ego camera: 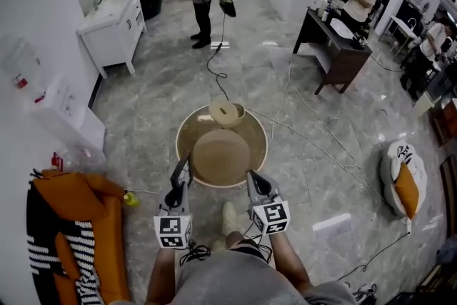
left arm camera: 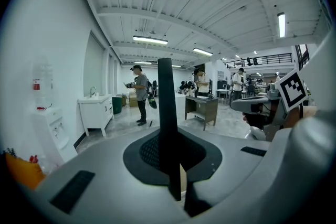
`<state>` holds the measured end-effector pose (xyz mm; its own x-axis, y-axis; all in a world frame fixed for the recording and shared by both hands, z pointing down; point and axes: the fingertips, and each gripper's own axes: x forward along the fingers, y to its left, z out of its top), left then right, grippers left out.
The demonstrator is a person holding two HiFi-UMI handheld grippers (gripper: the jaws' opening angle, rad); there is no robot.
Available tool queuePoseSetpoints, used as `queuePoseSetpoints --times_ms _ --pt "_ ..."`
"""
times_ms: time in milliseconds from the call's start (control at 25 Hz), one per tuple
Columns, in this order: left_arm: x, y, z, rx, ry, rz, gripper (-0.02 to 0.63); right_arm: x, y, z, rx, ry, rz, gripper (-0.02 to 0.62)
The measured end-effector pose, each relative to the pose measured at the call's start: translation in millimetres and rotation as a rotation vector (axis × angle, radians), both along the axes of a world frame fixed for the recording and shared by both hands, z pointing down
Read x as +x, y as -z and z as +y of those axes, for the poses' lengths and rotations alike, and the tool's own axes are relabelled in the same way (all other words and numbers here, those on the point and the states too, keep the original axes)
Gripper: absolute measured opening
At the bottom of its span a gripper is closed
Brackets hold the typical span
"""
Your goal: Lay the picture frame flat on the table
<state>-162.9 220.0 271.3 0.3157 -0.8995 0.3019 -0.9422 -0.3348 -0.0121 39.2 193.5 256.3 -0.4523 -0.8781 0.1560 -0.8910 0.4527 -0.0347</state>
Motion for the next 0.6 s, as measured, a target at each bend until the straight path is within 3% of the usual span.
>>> queuePoseSetpoints --times_ms 600 --pt "30.7 -23.7 -167.4 -0.067 0.016 -0.013 0.031 23.4 -40.0 -175.6 -0.102 0.026 -0.006 -0.002"
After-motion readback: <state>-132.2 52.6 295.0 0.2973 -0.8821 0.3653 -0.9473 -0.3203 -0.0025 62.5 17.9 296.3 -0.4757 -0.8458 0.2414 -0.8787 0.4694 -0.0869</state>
